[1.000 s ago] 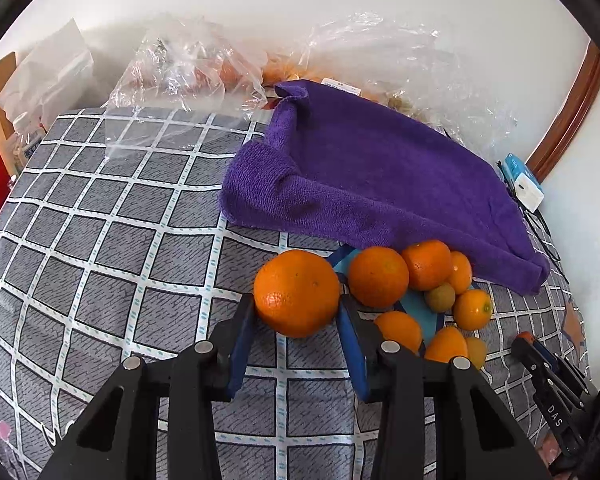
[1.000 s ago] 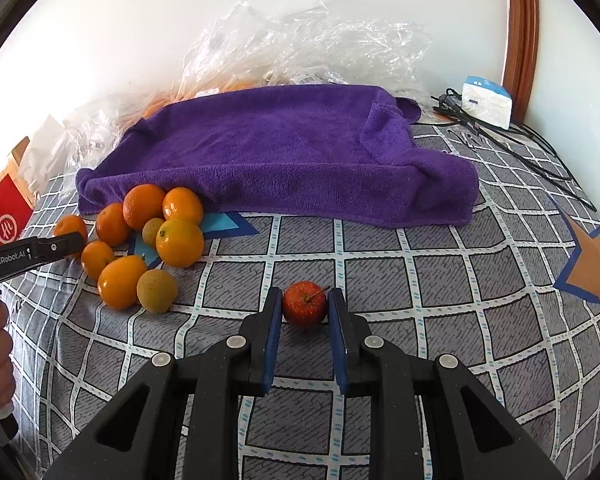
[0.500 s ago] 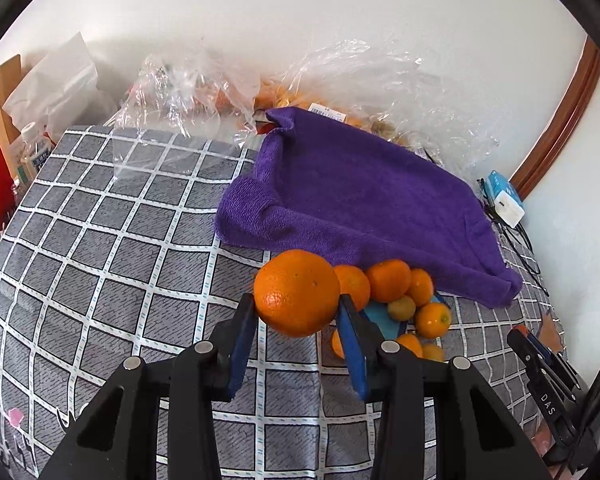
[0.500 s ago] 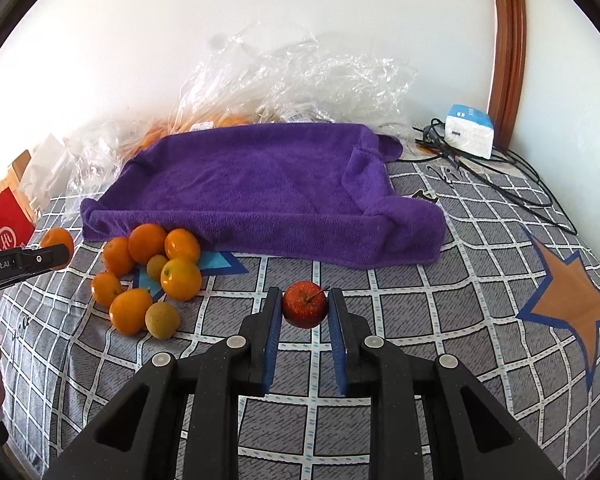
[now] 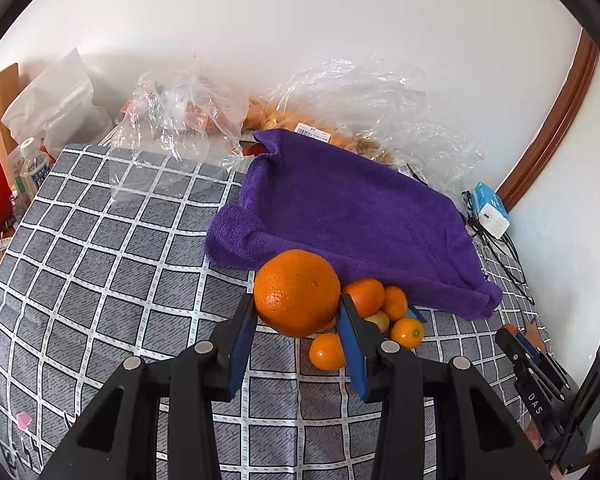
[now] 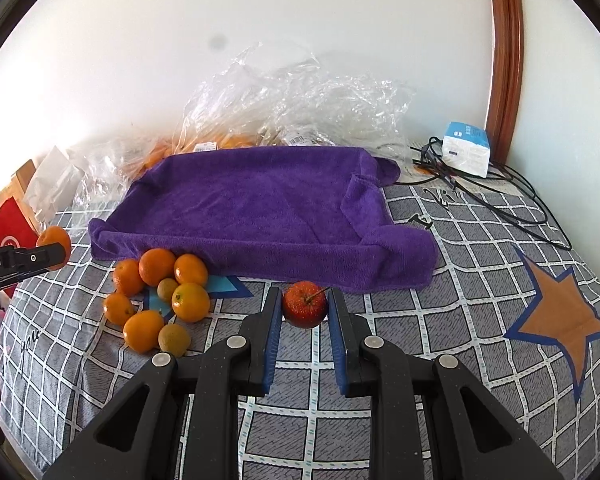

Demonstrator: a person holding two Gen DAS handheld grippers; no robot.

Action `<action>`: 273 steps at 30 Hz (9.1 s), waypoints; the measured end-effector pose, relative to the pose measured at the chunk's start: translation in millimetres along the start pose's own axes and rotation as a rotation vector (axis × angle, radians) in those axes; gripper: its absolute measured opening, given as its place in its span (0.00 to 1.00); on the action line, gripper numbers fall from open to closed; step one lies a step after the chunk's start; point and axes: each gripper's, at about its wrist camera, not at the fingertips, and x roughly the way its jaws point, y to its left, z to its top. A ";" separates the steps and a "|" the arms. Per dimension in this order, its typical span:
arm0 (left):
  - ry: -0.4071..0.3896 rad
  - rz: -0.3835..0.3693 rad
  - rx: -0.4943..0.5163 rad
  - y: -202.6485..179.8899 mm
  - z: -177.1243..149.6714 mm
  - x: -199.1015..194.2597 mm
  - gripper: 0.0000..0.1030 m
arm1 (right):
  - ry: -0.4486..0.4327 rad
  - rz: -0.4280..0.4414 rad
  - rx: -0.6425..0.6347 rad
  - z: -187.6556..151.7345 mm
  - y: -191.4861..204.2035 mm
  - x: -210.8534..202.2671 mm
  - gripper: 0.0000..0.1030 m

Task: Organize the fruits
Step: 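Carry the red apple in the right tool while the left tool carries the orange over the purple towel, then open the right tool to drop the apple while the left tool releases the orange onto the towel, then lift both open tools away from the towel back toward the fruit pile, then grasp a yellow-green fruit with the right tool while the left tool grasps an orange, then carry the yellow-green fruit in the right tool while the left tool carries the orange onto the towel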

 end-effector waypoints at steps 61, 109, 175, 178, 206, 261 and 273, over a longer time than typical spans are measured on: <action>0.109 0.041 0.092 -41.2 94.5 168.1 0.37 | 0.109 -0.017 -0.056 96.2 -4.1 175.1 0.22; -0.016 0.138 0.076 3.3 -22.9 -16.3 0.60 | 0.075 0.077 0.013 13.2 6.1 -6.6 0.57; -0.001 0.107 0.108 4.4 -69.1 38.7 0.35 | 0.113 0.126 0.007 -36.9 -8.3 38.9 0.27; 0.000 0.097 0.102 5.2 -68.7 39.1 0.36 | 0.114 0.122 -0.011 -37.9 -6.2 38.1 0.27; -0.076 0.003 0.026 17.7 -75.2 26.7 0.31 | 0.072 0.125 -0.031 -40.3 -3.4 27.0 0.27; -0.137 0.085 0.107 -24.2 33.9 110.0 0.31 | 0.064 0.007 -0.018 60.9 -26.5 130.1 0.27; -0.102 0.132 0.142 -29.0 30.8 119.8 0.31 | 0.071 -0.029 -0.067 56.0 -20.6 131.8 0.27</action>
